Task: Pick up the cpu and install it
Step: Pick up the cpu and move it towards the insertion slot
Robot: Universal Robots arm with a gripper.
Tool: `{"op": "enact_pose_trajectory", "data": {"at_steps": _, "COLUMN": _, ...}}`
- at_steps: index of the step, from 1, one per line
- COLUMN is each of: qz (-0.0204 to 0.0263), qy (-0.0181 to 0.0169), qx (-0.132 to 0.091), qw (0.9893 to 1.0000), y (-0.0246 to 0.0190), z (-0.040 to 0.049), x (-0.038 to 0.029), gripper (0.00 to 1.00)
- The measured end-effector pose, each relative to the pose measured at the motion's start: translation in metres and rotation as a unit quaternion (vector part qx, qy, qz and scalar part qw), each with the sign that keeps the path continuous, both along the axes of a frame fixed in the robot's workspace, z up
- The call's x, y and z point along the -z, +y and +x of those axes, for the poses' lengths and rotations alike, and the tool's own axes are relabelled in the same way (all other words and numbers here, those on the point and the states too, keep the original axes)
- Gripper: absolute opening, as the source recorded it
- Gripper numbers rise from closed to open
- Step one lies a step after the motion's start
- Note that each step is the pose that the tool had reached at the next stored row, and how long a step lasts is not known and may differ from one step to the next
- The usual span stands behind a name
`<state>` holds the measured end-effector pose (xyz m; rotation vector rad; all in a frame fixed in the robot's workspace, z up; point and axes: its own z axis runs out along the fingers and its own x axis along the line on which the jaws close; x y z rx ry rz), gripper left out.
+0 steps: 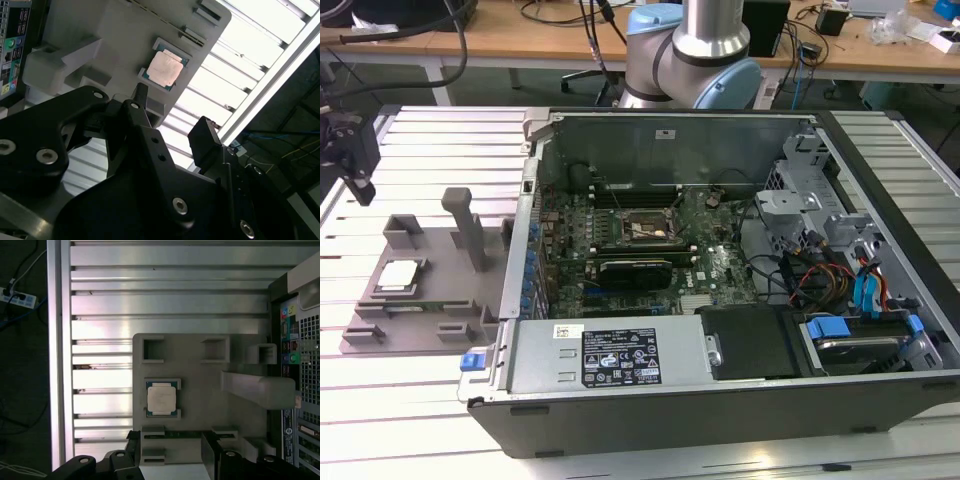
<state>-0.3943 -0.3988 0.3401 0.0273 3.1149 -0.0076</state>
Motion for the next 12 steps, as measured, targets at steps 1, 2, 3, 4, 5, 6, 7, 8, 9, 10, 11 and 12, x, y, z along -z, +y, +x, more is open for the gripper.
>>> {"op": "enact_pose_trajectory", "data": {"at_steps": 1, "qz": 0.0000, "qy": 0.0000, "qx": 0.000, "qw": 1.0000, "y": 0.0000, "z": 0.0000, "x": 0.0004, "gripper": 0.60}}
{"op": "enact_pose_trajectory", "data": {"at_steps": 2, "qz": 0.0000, "qy": 0.0000, "qx": 0.000, "qw": 1.0000, "y": 0.0000, "z": 0.0000, "x": 0.0011, "gripper": 0.60}}
{"op": "enact_pose_trajectory", "data": {"at_steps": 3, "qz": 0.0000, "qy": 0.0000, "qx": 0.000, "qw": 1.0000, "y": 0.0000, "z": 0.0000, "x": 0.0015, "gripper": 0.60}}
{"op": "enact_pose_trajectory", "data": {"at_steps": 4, "qz": 0.0000, "qy": 0.0000, "qx": 0.000, "qw": 1.0000, "y": 0.0000, "z": 0.0000, "x": 0.0024, "gripper": 0.60}}
{"op": "enact_pose_trajectory", "data": {"at_steps": 5, "qz": 0.0000, "qy": 0.0000, "qx": 0.000, "qw": 1.0000, "y": 0.0000, "z": 0.0000, "x": 0.0031, "gripper": 0.60}}
{"op": "enact_pose_trajectory", "data": {"at_steps": 6, "qz": 0.0000, "qy": 0.0000, "qx": 0.000, "qw": 1.0000, "y": 0.0000, "z": 0.0000, "x": 0.0036, "gripper": 0.60}}
{"op": "enact_pose_trajectory", "data": {"at_steps": 7, "qz": 0.0000, "qy": 0.0000, "qx": 0.000, "qw": 1.0000, "y": 0.0000, "z": 0.0000, "x": 0.0044, "gripper": 0.60}}
{"op": "enact_pose_trajectory", "data": {"at_steps": 8, "qz": 0.0000, "qy": 0.0000, "qx": 0.000, "qw": 1.0000, "y": 0.0000, "z": 0.0000, "x": 0.0049, "gripper": 0.60}}
{"op": "enact_pose_trajectory", "data": {"at_steps": 9, "qz": 0.0000, "qy": 0.0000, "qx": 0.000, "qw": 1.0000, "y": 0.0000, "z": 0.0000, "x": 0.0056, "gripper": 0.60}}
{"op": "enact_pose_trajectory", "data": {"at_steps": 10, "qz": 0.0000, "qy": 0.0000, "qx": 0.000, "qw": 1.0000, "y": 0.0000, "z": 0.0000, "x": 0.0065, "gripper": 0.60}}
{"op": "enact_pose_trajectory", "data": {"at_steps": 11, "qz": 0.0000, "qy": 0.0000, "qx": 0.000, "qw": 1.0000, "y": 0.0000, "z": 0.0000, "x": 0.0070, "gripper": 0.60}}
{"op": "enact_pose_trajectory", "data": {"at_steps": 12, "qz": 0.0000, "qy": 0.0000, "qx": 0.000, "qw": 1.0000, "y": 0.0000, "z": 0.0000, "x": 0.0074, "gripper": 0.60}}
